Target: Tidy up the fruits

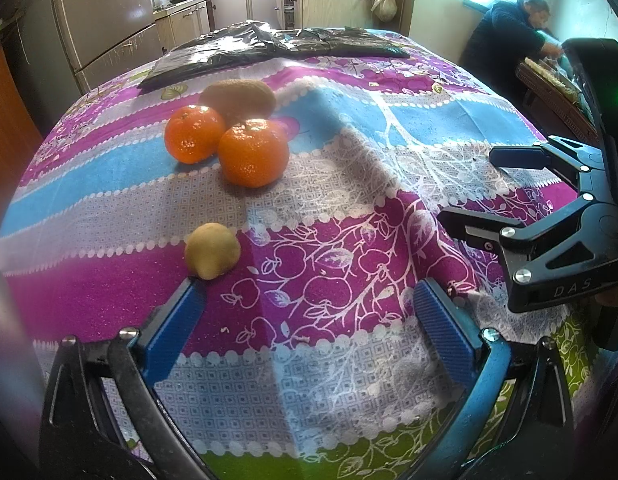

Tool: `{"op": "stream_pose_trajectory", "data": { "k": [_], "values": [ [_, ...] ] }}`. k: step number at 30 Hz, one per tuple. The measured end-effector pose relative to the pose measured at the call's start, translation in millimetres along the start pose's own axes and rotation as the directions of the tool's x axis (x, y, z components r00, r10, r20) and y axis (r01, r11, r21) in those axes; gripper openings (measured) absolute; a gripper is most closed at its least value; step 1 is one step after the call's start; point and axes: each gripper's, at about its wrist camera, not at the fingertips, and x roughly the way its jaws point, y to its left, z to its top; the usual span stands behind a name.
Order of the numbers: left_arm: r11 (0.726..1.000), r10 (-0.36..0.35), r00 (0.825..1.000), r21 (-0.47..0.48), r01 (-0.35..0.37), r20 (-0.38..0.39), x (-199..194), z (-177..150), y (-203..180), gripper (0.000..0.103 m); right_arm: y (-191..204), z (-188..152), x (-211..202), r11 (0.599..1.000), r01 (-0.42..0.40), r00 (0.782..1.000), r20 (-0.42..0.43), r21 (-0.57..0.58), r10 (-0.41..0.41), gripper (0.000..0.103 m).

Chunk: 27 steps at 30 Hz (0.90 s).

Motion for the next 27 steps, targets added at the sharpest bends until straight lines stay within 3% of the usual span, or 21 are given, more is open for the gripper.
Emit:
{"op": "stream_pose_trajectory", "data": {
  "k": [27],
  "values": [
    [1.000,0.005,1.000,-0.008,-0.005,0.001,2.3,2.2,-1.5,0.103,2.0,4.1,2.9,1.000,-0.007,1.000,0.001,-0.005,0.007,0.103]
  ]
}}
